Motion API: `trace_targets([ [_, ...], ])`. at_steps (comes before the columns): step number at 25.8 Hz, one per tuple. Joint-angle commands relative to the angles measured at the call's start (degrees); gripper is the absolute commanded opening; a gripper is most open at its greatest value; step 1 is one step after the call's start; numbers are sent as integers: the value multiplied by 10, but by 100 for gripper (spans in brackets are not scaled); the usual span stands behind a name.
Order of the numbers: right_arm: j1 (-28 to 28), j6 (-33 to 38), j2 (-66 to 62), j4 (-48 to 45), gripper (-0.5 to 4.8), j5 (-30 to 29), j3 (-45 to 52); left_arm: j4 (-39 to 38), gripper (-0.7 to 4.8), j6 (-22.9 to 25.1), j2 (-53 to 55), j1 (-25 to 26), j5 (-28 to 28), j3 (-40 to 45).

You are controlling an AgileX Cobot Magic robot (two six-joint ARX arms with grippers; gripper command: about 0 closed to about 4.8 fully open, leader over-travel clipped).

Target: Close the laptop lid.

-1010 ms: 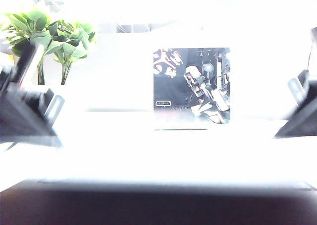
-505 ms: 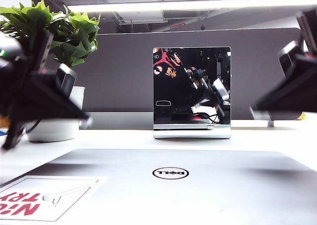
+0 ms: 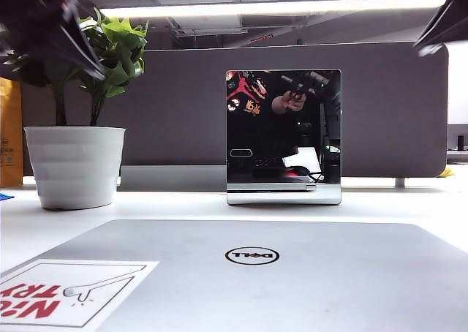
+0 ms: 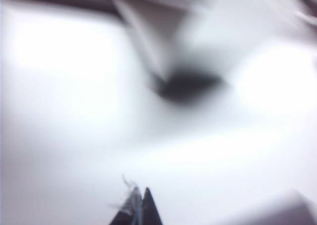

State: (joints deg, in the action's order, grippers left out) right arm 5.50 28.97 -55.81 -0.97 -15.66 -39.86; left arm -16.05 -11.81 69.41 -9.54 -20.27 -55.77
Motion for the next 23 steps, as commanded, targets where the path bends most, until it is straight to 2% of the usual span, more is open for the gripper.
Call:
trace_targets([
  [1, 1, -28, 61, 27, -2, 130, 0, 28, -5, 71, -75, -24, 164, -2],
  [4, 1, -75, 114, 41, -2, 181, 0, 35, -5, 97, -130, -33, 197, -2],
  [7, 1, -106, 162, 51, -2, 260, 0, 35, -5, 100, -177, -37, 254, -2],
  [10, 0, -110, 197, 40, -1, 290, 0, 37, -5, 120, -215, -38, 275, -2],
  [13, 0, -110, 218, 26, -1, 293, 0, 38, -5, 135, -242, -38, 293, -2],
  [23, 0, -110, 240, 26, -1, 290, 0, 34, -5, 134, -264, -37, 292, -2],
])
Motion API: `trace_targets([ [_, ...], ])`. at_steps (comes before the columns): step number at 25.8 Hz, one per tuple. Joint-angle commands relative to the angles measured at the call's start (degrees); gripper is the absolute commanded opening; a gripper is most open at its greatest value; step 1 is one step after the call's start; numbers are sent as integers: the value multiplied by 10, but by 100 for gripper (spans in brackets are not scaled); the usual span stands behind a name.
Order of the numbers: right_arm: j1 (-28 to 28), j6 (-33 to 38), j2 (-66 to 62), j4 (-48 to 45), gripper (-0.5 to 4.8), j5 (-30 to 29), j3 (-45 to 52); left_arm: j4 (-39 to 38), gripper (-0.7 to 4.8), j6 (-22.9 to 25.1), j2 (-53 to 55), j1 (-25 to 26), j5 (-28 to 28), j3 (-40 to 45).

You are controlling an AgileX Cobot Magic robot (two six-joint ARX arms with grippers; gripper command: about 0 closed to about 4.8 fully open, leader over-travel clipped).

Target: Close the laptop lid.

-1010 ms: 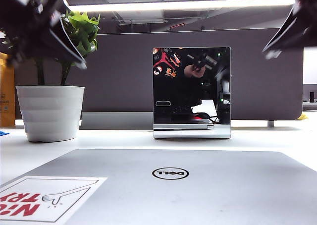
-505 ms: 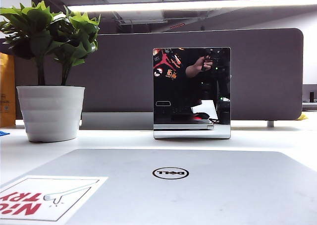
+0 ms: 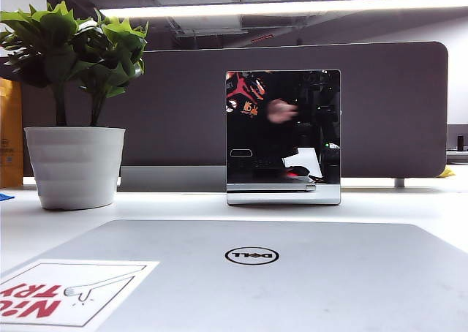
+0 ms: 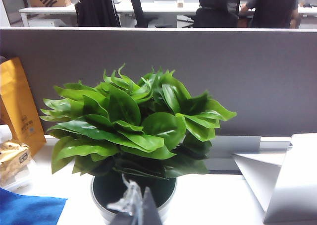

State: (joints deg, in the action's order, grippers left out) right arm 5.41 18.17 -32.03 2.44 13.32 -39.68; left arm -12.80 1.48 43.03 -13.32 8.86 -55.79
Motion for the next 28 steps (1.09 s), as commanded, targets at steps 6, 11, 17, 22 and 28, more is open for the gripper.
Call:
trace_targets([
  [6, 1, -2, 2, -7, -1, -1, -2, 0, -5, 1, 0, 0, 1, -1],
  [11, 1, -2, 2, -7, -1, -2, -2, 0, -5, 1, 0, 0, 1, -1],
  [17, 1, -2, 2, -7, -1, -1, -2, -25, -5, 25, -4, 0, 6, -2],
  [22, 1, -2, 2, -7, -1, -2, -2, -114, -5, 24, -12, 15, 3, 0],
  [28, 1, -2, 2, -6, -1, -2, -2, -114, -5, 16, -96, 60, -17, 77],
])
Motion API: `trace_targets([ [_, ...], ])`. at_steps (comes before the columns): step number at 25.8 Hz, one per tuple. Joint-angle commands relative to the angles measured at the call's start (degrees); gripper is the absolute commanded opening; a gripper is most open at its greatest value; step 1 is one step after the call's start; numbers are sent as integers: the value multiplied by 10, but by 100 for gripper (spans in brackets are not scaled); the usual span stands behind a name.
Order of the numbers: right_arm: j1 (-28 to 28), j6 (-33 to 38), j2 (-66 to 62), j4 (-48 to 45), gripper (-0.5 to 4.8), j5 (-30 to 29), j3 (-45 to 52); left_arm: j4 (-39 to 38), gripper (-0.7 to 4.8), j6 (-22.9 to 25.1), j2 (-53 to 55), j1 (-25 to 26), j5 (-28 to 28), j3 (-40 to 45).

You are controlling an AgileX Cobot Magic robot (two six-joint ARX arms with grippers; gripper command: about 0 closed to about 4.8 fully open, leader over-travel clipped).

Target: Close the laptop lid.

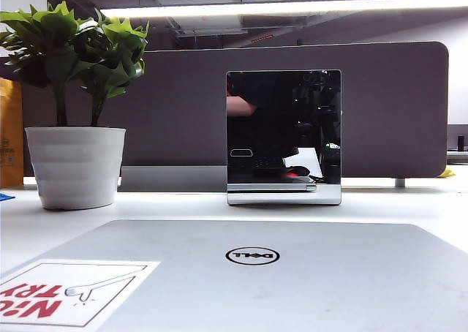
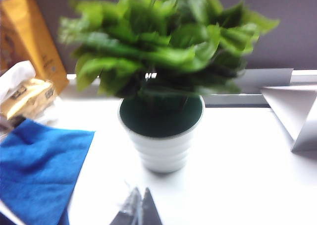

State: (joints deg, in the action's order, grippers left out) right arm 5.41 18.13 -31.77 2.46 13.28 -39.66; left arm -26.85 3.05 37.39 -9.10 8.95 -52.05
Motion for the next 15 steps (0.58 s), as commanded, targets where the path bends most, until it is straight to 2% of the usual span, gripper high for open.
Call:
trace_targets([
  [1, 1, -2, -1, -6, -1, -2, -2, 43, -5, 0, -59, 25, -27, 62],
  [8, 1, -2, 0, -6, -1, -1, -2, 174, -5, -6, -187, 42, -63, 252],
  [11, 1, -2, 0, -5, -1, -1, -2, 267, -5, -16, -221, 42, -96, 334],
  [15, 1, -2, 0, -6, -1, -1, -2, 365, -5, -43, -252, 43, -105, 418],
])
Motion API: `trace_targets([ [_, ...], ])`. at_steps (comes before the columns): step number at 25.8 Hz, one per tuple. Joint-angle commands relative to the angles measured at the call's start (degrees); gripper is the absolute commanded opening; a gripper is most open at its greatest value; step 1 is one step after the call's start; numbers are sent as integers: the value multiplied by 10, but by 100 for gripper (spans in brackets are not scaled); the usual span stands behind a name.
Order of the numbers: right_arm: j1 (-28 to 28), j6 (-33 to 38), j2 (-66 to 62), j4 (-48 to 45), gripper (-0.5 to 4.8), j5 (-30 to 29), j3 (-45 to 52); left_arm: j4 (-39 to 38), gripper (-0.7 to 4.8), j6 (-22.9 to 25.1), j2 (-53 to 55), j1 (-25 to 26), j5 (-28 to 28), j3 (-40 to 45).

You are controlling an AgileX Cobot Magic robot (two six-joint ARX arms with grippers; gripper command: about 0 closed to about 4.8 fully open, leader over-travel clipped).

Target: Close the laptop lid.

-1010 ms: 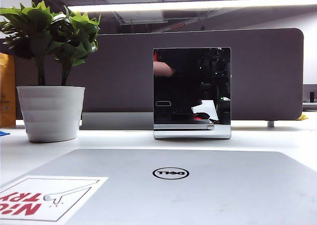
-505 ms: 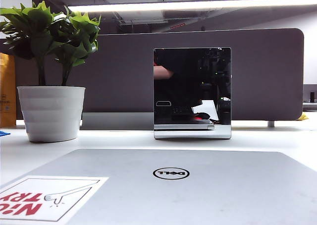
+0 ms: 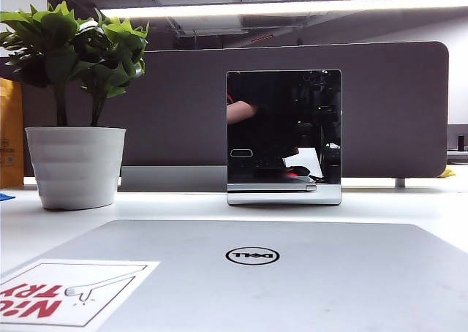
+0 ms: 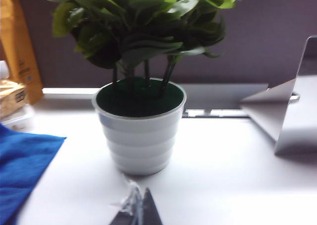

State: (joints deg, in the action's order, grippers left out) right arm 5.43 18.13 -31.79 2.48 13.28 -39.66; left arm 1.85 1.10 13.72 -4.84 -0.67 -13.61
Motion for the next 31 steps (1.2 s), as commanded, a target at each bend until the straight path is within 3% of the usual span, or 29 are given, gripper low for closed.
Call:
trace_targets([
  [1, 1, -2, 0, -6, -1, -1, -2, 89, -5, -31, -22, 0, -9, 48],
  [10, 1, -2, 0, -6, -1, -1, -2, 92, -5, -83, -105, 2, -9, 128],
  [14, 1, -2, 0, -6, -1, -1, -2, 54, -5, -103, -120, 16, -9, 131],
  [22, 1, -2, 0, -6, -1, -1, -2, 10, -5, -105, -135, 53, -7, 131],
  [31, 1, -2, 0, -6, -1, -1, -2, 4, -5, -101, -135, 61, -5, 131],
])
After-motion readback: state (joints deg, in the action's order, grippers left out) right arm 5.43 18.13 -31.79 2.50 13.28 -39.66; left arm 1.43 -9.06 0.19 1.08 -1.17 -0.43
